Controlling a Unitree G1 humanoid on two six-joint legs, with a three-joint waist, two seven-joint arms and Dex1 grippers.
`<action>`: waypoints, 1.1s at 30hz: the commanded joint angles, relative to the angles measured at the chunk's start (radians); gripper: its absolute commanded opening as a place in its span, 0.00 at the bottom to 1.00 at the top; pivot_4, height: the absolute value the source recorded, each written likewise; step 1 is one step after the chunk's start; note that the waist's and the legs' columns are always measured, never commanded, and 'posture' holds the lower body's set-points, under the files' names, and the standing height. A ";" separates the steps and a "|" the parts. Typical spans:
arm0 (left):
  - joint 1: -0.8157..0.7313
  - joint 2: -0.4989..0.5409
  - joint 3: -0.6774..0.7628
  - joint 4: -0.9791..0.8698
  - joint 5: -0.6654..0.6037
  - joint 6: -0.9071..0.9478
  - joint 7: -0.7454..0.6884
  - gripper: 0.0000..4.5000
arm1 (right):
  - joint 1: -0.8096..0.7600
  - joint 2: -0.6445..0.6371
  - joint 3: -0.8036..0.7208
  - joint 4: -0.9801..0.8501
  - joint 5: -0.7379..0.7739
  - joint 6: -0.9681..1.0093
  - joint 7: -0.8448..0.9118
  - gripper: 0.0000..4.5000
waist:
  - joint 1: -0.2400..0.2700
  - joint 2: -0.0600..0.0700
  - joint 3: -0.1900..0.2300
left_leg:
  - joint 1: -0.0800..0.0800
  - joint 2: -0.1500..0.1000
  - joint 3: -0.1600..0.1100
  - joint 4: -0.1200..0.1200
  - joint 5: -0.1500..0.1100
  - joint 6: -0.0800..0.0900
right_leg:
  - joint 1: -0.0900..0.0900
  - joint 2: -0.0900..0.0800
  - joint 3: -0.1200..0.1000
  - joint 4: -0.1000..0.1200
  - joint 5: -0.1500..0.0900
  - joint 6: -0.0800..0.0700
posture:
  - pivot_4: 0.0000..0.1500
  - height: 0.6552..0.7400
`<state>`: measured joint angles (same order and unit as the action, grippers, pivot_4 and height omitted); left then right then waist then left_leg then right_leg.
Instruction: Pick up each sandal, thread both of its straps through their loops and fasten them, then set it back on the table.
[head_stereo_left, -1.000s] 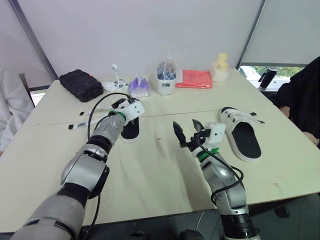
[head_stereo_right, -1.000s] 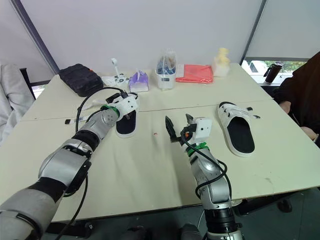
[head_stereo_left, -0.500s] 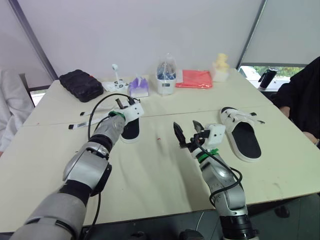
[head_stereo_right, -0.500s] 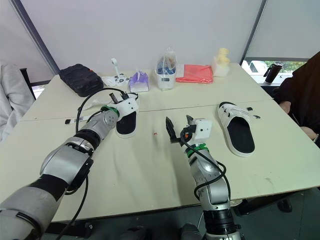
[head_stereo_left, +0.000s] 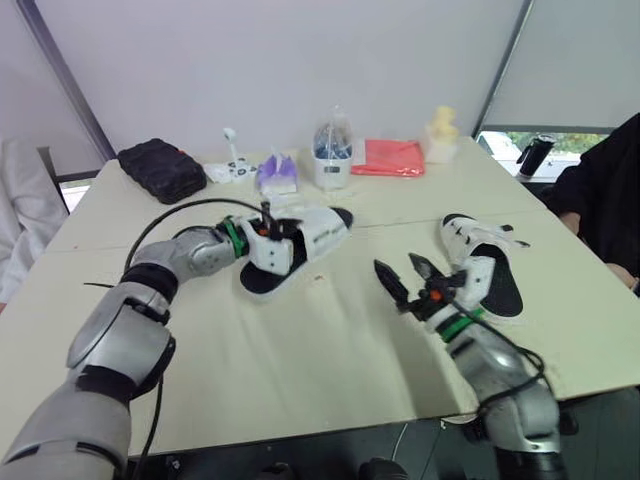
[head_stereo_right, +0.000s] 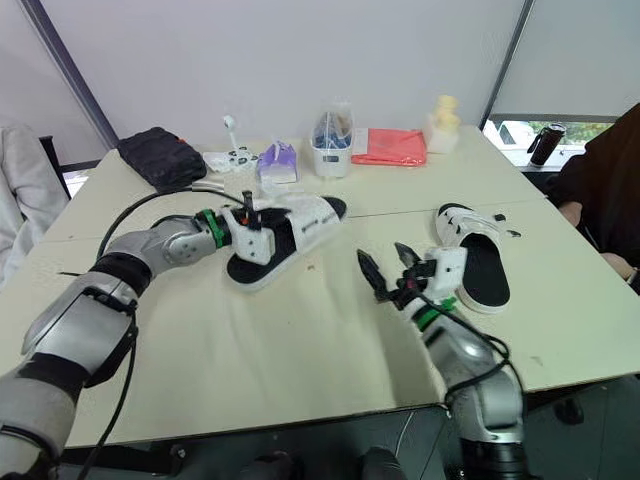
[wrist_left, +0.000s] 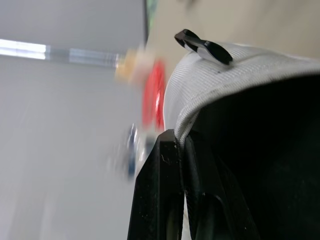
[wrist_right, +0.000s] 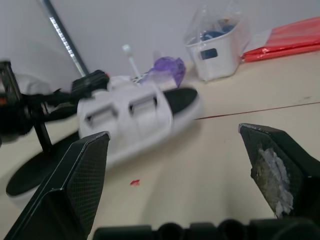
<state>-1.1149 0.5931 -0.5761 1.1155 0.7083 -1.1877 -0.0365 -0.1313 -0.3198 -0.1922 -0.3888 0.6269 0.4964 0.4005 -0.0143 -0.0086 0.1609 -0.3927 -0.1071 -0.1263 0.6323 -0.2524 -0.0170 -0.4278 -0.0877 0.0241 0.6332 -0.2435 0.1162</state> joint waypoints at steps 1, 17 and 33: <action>0.053 0.074 -0.005 -0.148 0.052 -0.227 0.024 0.01 | 0.027 -0.119 -0.116 -0.073 0.186 0.112 0.100 1.00 | -0.001 0.000 0.000 | 0.000 0.000 0.000 0.000 -0.002 0.004 | 0.000 0.000 0.000 0.000 0.000 0.000 | 1.00 1.00; 0.202 -0.001 -0.015 -0.419 0.417 -0.078 0.349 0.01 | 0.057 -0.221 -0.106 -0.076 0.250 0.187 0.149 1.00 | 0.032 0.000 0.000 | 0.001 -0.001 0.004 0.017 -0.007 0.012 | 0.010 -0.001 0.000 0.001 0.002 0.005 | 1.00 1.00; 0.125 0.004 -0.138 -0.268 0.450 -0.092 0.518 0.45 | 0.083 -0.222 -0.080 -0.068 0.223 0.175 0.161 1.00 | 0.027 0.000 -0.001 | 0.001 0.000 0.004 0.017 -0.007 0.012 | 0.010 -0.001 0.000 0.001 0.002 0.005 | 1.00 1.00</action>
<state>-0.9959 0.5869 -0.7368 0.8447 1.2362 -1.2530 0.5121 -0.0468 -0.5376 -0.2662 -0.4306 0.8463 0.6890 0.5492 0.0127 -0.0091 0.1603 -0.3913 -0.1073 -0.1217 0.6490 -0.2595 -0.0047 -0.4183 -0.0883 0.0243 0.6339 -0.2410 0.1210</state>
